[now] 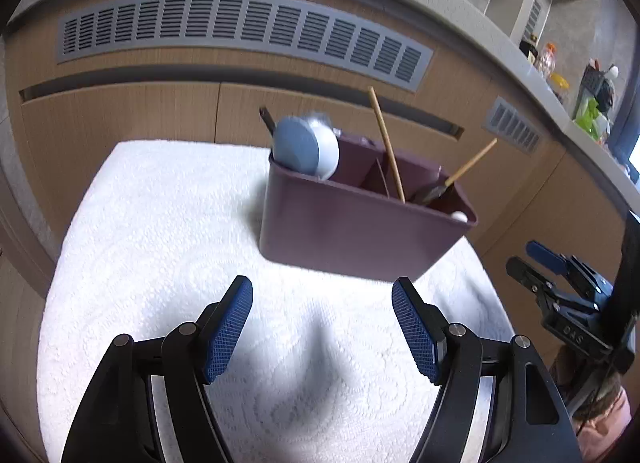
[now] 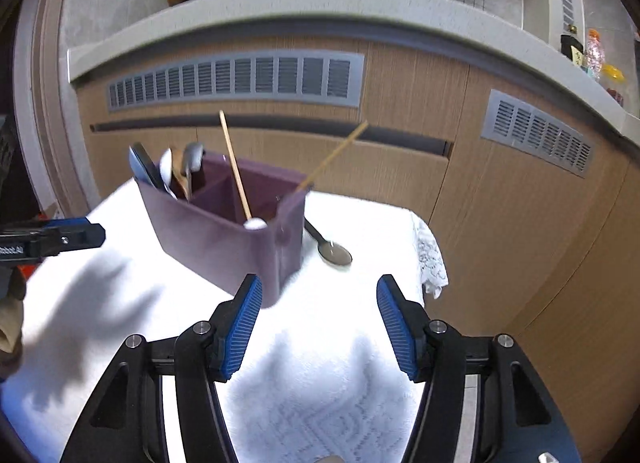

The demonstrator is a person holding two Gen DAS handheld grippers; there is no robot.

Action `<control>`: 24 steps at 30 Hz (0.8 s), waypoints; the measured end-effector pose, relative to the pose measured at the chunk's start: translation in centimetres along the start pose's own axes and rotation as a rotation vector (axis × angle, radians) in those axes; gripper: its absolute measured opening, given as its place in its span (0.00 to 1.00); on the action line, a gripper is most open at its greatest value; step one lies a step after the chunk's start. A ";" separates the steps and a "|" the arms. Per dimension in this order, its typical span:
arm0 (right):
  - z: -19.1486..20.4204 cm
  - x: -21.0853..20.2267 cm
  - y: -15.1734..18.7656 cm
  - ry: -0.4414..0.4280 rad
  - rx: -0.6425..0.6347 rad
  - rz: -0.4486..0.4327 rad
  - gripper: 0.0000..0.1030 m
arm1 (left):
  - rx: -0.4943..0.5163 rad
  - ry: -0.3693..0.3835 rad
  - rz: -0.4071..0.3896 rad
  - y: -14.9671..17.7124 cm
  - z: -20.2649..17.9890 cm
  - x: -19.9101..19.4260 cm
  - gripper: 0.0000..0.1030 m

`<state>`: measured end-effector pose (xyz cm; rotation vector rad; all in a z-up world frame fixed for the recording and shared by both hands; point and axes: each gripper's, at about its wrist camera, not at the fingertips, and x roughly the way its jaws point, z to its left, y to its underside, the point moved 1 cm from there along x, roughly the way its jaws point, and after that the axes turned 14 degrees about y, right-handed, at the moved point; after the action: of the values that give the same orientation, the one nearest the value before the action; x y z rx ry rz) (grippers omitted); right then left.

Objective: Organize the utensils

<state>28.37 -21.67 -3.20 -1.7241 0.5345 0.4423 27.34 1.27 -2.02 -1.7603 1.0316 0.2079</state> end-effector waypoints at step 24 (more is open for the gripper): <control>4.9 -10.2 6.7 0.095 0.156 0.024 0.98 | 0.132 -0.150 -0.180 8.9 -5.7 -8.7 0.98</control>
<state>16.16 -16.92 -3.89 -1.5957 0.6421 0.3273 13.78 0.44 -0.56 -1.6791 0.7581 0.1525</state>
